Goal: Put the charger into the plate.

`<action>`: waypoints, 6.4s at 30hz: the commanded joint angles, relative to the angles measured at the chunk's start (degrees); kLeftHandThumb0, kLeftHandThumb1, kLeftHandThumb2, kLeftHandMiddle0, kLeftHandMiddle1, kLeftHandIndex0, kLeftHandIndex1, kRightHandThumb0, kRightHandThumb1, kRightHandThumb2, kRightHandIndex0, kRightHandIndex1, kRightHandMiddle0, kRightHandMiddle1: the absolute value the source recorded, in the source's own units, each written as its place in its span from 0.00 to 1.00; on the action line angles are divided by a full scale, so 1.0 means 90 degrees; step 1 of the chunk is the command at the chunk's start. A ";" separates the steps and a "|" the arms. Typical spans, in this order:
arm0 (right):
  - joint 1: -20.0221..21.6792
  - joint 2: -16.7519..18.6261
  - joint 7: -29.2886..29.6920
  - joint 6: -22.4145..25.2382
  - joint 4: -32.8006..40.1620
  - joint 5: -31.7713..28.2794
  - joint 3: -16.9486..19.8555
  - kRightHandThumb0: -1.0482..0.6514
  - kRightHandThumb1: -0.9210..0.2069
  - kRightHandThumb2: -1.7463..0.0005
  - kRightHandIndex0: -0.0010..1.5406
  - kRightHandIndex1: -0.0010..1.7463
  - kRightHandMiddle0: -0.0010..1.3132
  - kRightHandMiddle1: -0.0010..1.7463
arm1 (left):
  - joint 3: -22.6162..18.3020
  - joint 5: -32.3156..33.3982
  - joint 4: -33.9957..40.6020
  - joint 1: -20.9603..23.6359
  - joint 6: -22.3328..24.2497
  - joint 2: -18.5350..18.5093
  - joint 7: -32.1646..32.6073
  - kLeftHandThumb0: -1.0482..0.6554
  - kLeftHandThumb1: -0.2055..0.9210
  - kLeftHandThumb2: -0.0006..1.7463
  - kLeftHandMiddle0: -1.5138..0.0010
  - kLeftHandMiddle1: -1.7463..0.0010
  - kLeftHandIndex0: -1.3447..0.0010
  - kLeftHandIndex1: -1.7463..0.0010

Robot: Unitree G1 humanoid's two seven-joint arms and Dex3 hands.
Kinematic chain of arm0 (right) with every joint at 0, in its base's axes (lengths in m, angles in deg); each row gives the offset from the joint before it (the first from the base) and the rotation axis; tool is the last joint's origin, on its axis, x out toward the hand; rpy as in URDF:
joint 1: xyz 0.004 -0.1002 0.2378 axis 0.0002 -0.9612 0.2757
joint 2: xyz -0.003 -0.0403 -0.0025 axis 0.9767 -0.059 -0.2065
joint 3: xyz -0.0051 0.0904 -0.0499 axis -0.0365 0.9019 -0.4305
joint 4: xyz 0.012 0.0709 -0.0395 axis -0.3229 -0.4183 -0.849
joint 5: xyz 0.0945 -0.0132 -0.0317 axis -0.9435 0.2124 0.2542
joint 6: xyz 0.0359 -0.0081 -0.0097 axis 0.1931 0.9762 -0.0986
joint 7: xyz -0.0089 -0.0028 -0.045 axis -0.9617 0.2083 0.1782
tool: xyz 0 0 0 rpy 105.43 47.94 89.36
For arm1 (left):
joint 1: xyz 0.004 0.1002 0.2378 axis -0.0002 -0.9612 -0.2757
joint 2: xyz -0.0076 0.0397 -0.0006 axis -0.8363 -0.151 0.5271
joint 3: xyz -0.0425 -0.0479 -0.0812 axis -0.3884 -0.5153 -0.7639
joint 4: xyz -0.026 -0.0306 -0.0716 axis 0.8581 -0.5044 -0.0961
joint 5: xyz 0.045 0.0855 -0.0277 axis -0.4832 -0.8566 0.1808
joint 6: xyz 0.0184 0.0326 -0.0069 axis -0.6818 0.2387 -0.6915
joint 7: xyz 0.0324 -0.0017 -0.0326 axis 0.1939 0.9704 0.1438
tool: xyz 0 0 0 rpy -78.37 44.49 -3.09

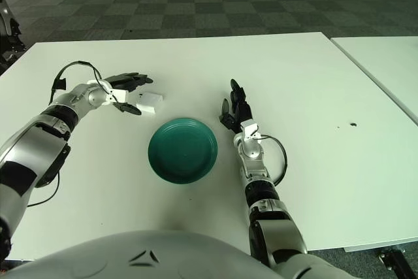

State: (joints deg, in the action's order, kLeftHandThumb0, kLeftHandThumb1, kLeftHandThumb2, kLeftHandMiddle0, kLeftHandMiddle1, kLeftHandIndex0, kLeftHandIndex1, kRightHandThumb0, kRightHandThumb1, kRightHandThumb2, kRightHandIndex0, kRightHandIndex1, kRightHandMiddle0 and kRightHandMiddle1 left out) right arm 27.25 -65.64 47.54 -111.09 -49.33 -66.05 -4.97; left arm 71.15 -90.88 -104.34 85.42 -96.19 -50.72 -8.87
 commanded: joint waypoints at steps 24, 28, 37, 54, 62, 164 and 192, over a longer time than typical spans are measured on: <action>-0.0829 0.0145 0.0063 0.0536 -0.1085 0.0035 -0.0006 0.07 0.00 0.51 0.04 0.00 0.00 0.08 | 0.0107 0.0182 -0.0235 0.0269 0.0647 0.0565 -0.0617 0.00 1.00 0.18 0.98 0.99 1.00 0.66; -0.0840 0.0156 0.0055 0.0523 -0.1071 0.0026 -0.0007 0.07 0.00 0.51 0.05 0.00 0.00 0.08 | 0.0223 0.0076 -0.0284 0.0158 0.0821 0.0712 -0.0453 0.00 1.00 0.18 0.95 0.99 1.00 0.60; -0.0893 0.0178 0.0019 0.0478 -0.1005 0.0002 -0.0004 0.07 0.00 0.50 0.05 0.00 0.00 0.08 | 0.0495 -0.0105 -0.0378 -0.0106 0.1202 0.0857 -0.0052 0.00 1.00 0.20 0.92 0.98 1.00 0.55; -0.1057 0.0173 -0.0080 0.0538 -0.0673 -0.0016 -0.0012 0.08 0.00 0.49 0.05 0.00 0.00 0.06 | 0.1211 -0.0693 -0.0572 -0.0661 0.2167 0.0886 0.1274 0.09 1.00 0.17 1.00 0.12 0.95 0.17; -0.1081 0.0161 -0.0093 0.0604 -0.0612 -0.0055 0.0039 0.09 0.00 0.50 0.05 0.00 0.00 0.06 | 0.0925 -0.0389 -0.0558 -0.0779 0.2499 0.1025 0.1899 0.56 0.49 0.70 0.60 0.06 0.68 0.01; -0.0987 0.0216 -0.0104 0.0764 -0.0900 -0.0088 0.0130 0.13 0.00 0.49 0.11 0.01 0.00 0.10 | -0.0357 0.0788 0.6456 -0.2239 -0.0306 -0.0534 0.0556 0.61 0.31 0.87 0.51 0.01 0.61 0.00; -0.0913 0.0211 -0.0136 0.0466 -0.1113 0.0012 0.0119 0.09 0.00 0.49 0.13 0.00 0.00 0.07 | -0.0111 0.1213 0.7351 -0.2599 -0.1010 -0.0382 -0.0834 0.61 0.30 0.88 0.51 0.00 0.61 0.00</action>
State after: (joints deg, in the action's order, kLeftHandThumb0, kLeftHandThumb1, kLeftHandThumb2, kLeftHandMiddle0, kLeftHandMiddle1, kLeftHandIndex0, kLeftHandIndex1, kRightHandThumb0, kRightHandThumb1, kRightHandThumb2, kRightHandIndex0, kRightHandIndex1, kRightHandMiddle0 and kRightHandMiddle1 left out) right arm 27.83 -65.05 45.22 -111.99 -50.53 -66.61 -3.40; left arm 69.83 -81.36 -39.02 62.69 -103.49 -53.89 -15.34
